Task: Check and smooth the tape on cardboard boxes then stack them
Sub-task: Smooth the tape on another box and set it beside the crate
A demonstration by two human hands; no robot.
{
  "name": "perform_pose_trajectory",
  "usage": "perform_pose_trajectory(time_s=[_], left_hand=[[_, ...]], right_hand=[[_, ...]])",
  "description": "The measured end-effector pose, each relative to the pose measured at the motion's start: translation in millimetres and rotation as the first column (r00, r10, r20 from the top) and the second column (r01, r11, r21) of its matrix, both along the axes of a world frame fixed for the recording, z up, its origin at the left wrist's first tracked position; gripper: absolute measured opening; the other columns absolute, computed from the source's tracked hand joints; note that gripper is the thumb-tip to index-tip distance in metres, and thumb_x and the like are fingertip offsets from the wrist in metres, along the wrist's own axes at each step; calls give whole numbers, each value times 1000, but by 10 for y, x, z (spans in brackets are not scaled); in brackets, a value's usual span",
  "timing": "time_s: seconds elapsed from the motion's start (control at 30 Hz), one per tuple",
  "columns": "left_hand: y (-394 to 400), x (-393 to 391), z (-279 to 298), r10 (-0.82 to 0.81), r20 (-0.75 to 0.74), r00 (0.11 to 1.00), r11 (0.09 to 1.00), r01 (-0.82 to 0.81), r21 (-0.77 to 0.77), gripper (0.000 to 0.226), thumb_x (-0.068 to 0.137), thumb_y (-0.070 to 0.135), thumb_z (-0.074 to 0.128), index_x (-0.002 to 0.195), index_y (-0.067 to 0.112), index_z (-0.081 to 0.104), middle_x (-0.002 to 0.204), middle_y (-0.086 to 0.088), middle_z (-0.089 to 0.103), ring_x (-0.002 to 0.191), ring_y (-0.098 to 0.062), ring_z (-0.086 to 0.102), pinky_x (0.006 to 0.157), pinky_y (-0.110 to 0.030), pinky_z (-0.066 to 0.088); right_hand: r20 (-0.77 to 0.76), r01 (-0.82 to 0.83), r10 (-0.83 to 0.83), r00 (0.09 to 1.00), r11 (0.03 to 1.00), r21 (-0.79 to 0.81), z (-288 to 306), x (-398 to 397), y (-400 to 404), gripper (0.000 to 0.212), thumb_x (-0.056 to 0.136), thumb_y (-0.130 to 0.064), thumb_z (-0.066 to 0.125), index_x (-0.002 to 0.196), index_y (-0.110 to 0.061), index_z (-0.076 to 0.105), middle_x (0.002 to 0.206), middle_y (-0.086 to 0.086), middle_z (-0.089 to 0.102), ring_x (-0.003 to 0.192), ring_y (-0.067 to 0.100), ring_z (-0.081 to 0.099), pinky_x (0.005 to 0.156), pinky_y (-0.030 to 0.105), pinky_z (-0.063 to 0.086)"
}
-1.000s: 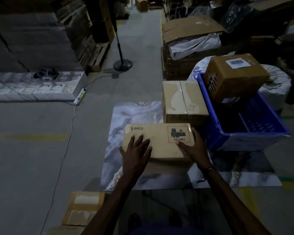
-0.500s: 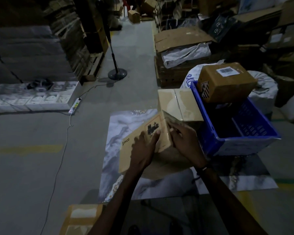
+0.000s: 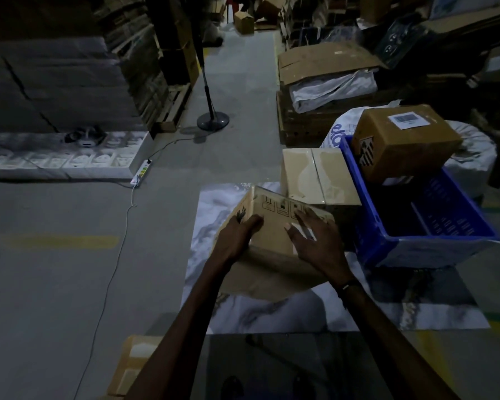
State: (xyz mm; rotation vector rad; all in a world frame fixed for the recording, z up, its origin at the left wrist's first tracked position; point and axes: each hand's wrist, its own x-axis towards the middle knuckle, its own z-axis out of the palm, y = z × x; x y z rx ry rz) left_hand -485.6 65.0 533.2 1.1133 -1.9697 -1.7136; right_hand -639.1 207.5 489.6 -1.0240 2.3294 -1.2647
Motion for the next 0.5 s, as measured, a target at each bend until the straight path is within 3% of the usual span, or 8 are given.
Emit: perform_pose_trajectory(time_s=[0.07,0.17,0.23,0.3,0.33,0.4,0.47,0.5], left_hand=[[-17,43,-13,-1,-28,1000,999,3,52,42,93,53,61,126,27,64,119,5,71,108,-13,67,100,-42,53],[0,139,-15,-11,-64,998,993,18,115,25,103,34,52,124,25,64,116,2,72,101,-9,69,84,-27,54],[-8,200,-8,-34,-76,997,995,41,93,30,103,36,52,128,24,63,118,3,73,104,-10,70,85,-26,56],[-71,250,-52,-57,-40,998,998,56,-30,45,98,50,53,135,26,60,126,3,70,113,-15,67,95,-34,56],[-100,272,-76,-52,-2,999,992,51,-119,49,95,53,52,136,27,60,128,3,69,113,-14,66,96,-31,55],[-101,292,-73,1,15,1000,952,3,-306,48,96,46,50,134,19,60,127,1,67,103,2,63,85,-9,48],[-37,299,-60,70,-38,997,878,-80,-472,41,99,29,59,134,8,59,121,6,63,92,16,56,78,2,40],[-10,309,-78,96,-55,994,843,-110,-527,40,99,20,64,136,5,58,119,8,60,92,16,55,79,4,38]], right_hand=[[-45,5,-3,999,999,48,-60,-13,-45,61,85,-82,53,136,-48,52,135,-30,57,132,-1,50,119,50,36],[-283,30,16,959,987,156,-2,-7,-98,64,91,-80,41,138,-39,55,146,-17,55,142,7,43,126,50,13],[-425,27,72,902,975,222,69,17,-135,69,93,-79,35,140,-35,56,150,-11,53,145,8,39,126,51,8],[-441,14,91,893,973,229,67,52,-168,72,91,-81,33,140,-35,58,150,-10,53,145,6,38,126,50,8],[-421,4,91,903,976,219,20,44,-192,69,92,-80,37,139,-34,59,150,-10,54,144,4,37,126,49,7],[-427,0,93,899,977,213,30,91,-223,64,92,-77,42,137,-35,61,149,-11,54,144,2,35,126,49,6],[-444,23,68,893,980,196,82,156,-230,58,93,-75,47,135,-38,63,149,-16,52,144,1,30,125,49,0],[-442,32,51,896,983,178,94,184,-237,50,94,-67,55,132,-36,65,145,-17,53,141,-1,27,123,41,-3]])
